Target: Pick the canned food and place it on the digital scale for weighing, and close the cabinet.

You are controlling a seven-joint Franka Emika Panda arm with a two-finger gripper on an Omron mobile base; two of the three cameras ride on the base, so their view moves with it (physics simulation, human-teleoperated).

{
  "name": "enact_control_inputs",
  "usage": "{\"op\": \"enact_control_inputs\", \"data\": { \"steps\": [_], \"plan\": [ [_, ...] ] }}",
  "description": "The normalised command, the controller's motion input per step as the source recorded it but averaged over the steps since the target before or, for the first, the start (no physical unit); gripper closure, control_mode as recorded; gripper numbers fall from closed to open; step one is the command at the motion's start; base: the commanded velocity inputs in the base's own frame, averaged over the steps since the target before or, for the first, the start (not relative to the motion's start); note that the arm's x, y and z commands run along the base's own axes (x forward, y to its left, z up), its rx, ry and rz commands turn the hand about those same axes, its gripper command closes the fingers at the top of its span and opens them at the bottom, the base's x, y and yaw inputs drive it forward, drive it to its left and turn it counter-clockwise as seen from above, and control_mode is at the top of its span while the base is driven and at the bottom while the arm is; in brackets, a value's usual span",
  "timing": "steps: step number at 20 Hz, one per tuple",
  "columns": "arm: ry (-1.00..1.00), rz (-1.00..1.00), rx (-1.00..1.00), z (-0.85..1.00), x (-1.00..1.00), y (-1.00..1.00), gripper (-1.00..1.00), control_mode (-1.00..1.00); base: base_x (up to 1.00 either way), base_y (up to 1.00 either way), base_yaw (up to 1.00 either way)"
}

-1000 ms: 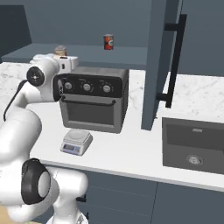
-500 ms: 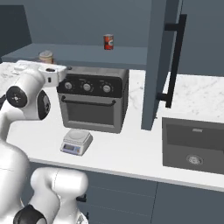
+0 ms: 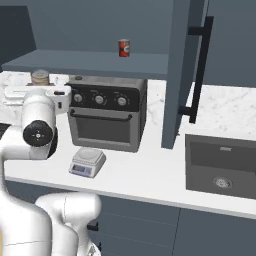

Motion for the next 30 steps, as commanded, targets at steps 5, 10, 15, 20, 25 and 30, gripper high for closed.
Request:
{"op": "enact_control_inputs", "data": {
  "steps": [5,10,15,20,25,30],
  "plan": [
    [0.00,0.36,-0.02,-0.31,-0.19,-0.08,1.00,-1.00,0.00,0.00,0.00],
    [0.00,0.28,-0.07,-0.57,0.04,-0.01,1.00,-1.00,0.00,0.00,0.00],
    [0.00,0.19,-0.04,-0.59,0.19,-0.01,1.00,-1.00,0.00,0.00,0.00],
    [0.00,0.11,-0.05,-0.58,0.27,0.00,1.00,-1.00,0.00,0.00,0.00],
    [0.00,0.04,-0.02,-0.57,0.36,0.06,1.00,-1.00,0.00,0.00,0.00],
    [0.02,0.03,0.00,-0.33,0.32,-0.10,1.00,-1.00,0.00,0.00,0.00]
  ]
}}
